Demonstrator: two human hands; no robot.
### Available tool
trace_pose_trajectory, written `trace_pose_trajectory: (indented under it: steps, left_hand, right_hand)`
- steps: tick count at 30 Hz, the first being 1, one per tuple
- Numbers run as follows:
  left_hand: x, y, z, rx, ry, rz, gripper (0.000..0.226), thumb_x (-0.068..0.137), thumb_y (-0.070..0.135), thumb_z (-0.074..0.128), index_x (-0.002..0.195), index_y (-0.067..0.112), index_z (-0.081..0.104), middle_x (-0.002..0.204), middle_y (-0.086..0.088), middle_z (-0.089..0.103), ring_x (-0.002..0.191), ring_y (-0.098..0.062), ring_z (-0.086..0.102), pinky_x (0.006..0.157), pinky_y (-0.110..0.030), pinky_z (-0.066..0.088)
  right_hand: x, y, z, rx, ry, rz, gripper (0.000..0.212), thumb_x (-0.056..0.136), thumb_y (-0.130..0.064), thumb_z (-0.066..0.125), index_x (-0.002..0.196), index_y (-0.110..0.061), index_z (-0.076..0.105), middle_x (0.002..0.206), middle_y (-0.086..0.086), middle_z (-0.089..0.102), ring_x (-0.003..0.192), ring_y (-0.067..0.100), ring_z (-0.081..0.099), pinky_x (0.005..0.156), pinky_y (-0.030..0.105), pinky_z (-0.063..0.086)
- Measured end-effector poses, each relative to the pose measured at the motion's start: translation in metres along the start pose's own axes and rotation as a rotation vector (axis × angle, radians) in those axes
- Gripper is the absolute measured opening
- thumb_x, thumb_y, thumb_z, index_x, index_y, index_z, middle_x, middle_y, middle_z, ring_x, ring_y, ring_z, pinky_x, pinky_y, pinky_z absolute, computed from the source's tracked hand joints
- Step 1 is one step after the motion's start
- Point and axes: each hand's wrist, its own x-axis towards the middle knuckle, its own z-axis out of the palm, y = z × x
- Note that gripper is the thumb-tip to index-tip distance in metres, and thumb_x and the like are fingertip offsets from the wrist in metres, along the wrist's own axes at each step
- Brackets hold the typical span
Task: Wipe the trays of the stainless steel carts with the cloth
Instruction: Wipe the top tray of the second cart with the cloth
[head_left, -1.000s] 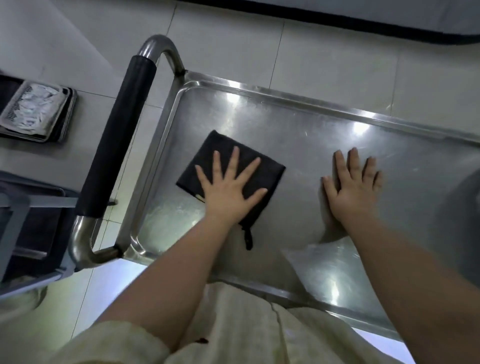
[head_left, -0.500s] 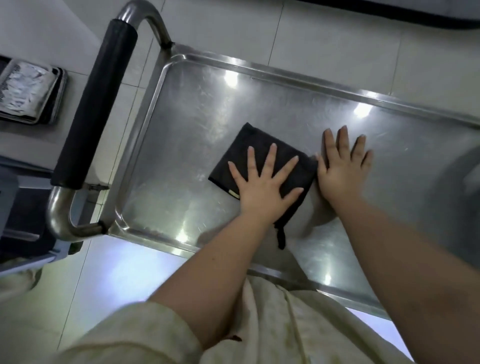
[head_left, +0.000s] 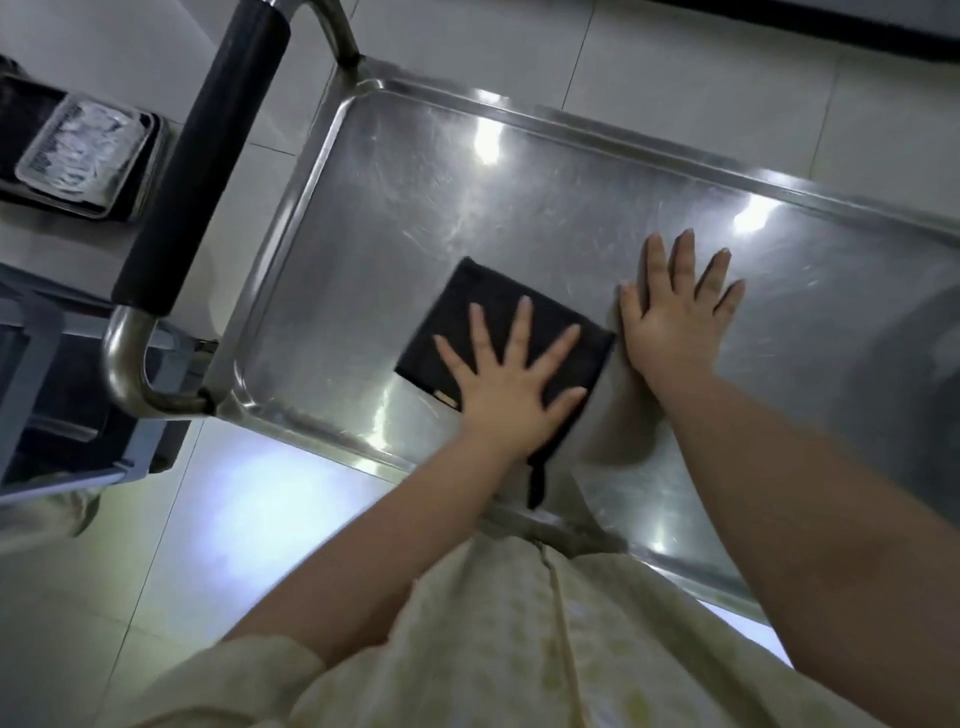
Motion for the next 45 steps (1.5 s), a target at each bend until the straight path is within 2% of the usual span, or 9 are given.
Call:
trace_pose_trajectory:
  steps: [4,9,13,19,22,30,33,39,45]
  left_hand:
    - [-0.021,-0.016,0.008,-0.002,0.057,0.025,0.072,0.083,0.085,0.020,0.148,0.057,0.002,0.165,0.007,-0.004,0.148,-0.041,-0.012,0.103,-0.078,-0.006]
    - [-0.040,-0.156,-0.005,-0.021,0.047,-0.353,0.075,0.077,0.089,0.013,0.144,0.062,-0.006,0.163,0.012,-0.010,0.148,-0.036,-0.014,0.108,-0.075,-0.005]
    - [-0.042,-0.156,-0.005,-0.072,0.015,-0.440,0.073,0.076,0.089,0.005,0.142,0.062,-0.014,0.163,0.007,-0.015,0.146,-0.042,-0.017,0.106,-0.077,-0.005]
    - [-0.058,0.001,0.020,-0.013,0.018,-0.002,0.073,0.084,0.085,0.013,0.149,0.055,-0.005,0.165,0.000,-0.007,0.144,-0.050,-0.016,0.100,-0.081,-0.007]
    - [-0.064,-0.006,0.019,-0.005,0.025,0.070,0.076,0.082,0.087,0.018,0.149,0.057,-0.001,0.165,0.006,-0.003,0.147,-0.043,-0.014,0.103,-0.078,-0.006]
    - [-0.062,-0.197,-0.012,-0.027,-0.059,-0.445,0.078,0.065,0.096,-0.002,0.133,0.067,-0.025,0.162,0.012,-0.018,0.147,-0.037,-0.017,0.108,-0.074,-0.005]
    - [-0.066,-0.161,-0.005,-0.033,-0.039,-0.396,0.079,0.069,0.092,-0.001,0.139,0.061,-0.022,0.163,0.006,-0.017,0.145,-0.045,-0.015,0.107,-0.075,-0.003]
    - [-0.076,0.023,0.023,0.048,-0.030,0.206,0.078,0.082,0.085,0.019,0.151,0.053,-0.001,0.165,0.001,-0.003,0.142,-0.052,-0.018,0.100,-0.081,-0.004]
    - [-0.043,0.026,0.012,0.018,0.038,0.098,0.077,0.081,0.086,0.021,0.149,0.057,-0.001,0.164,0.010,-0.005,0.147,-0.041,-0.016,0.104,-0.077,-0.008]
  right_hand:
    - [-0.003,0.000,0.000,0.020,0.025,-0.025,0.065,0.096,-0.063,0.014,0.155,-0.037,0.006,0.165,-0.003,-0.003,0.149,0.036,-0.010,0.117,0.057,-0.010]
    - [-0.002,-0.002,0.001,0.019,0.026,-0.031,0.066,0.095,-0.063,0.014,0.155,-0.036,0.005,0.165,-0.001,-0.003,0.148,0.038,-0.010,0.117,0.059,-0.010]
    - [-0.004,-0.005,0.004,-0.019,0.026,-0.020,0.067,0.095,-0.063,0.007,0.155,-0.035,0.000,0.165,0.001,-0.006,0.148,0.040,-0.012,0.115,0.060,-0.012]
    - [-0.001,0.001,0.002,-0.003,0.012,-0.023,0.068,0.093,-0.064,0.006,0.155,-0.036,0.002,0.165,-0.001,-0.005,0.148,0.038,-0.012,0.115,0.059,-0.013]
    - [0.000,0.003,0.002,0.024,0.011,-0.036,0.068,0.092,-0.065,0.008,0.155,-0.037,0.004,0.165,-0.002,-0.004,0.148,0.036,-0.012,0.116,0.057,-0.013]
    - [-0.002,0.000,0.003,0.014,0.020,-0.038,0.068,0.092,-0.064,0.006,0.155,-0.037,0.004,0.165,-0.001,-0.003,0.148,0.039,-0.011,0.116,0.060,-0.010]
    - [-0.005,-0.005,0.001,-0.010,0.014,-0.024,0.068,0.092,-0.061,0.003,0.155,-0.035,0.002,0.165,0.002,-0.004,0.147,0.042,-0.011,0.115,0.062,-0.011]
    - [-0.002,0.001,-0.001,-0.036,-0.024,-0.027,0.064,0.097,-0.059,0.006,0.155,-0.035,-0.005,0.164,0.001,-0.010,0.147,0.039,-0.015,0.115,0.061,-0.012]
    - [-0.005,0.024,-0.007,0.071,-0.051,-0.142,0.061,0.099,-0.057,0.018,0.155,-0.038,0.005,0.165,-0.004,-0.002,0.150,0.031,-0.008,0.118,0.052,-0.011]
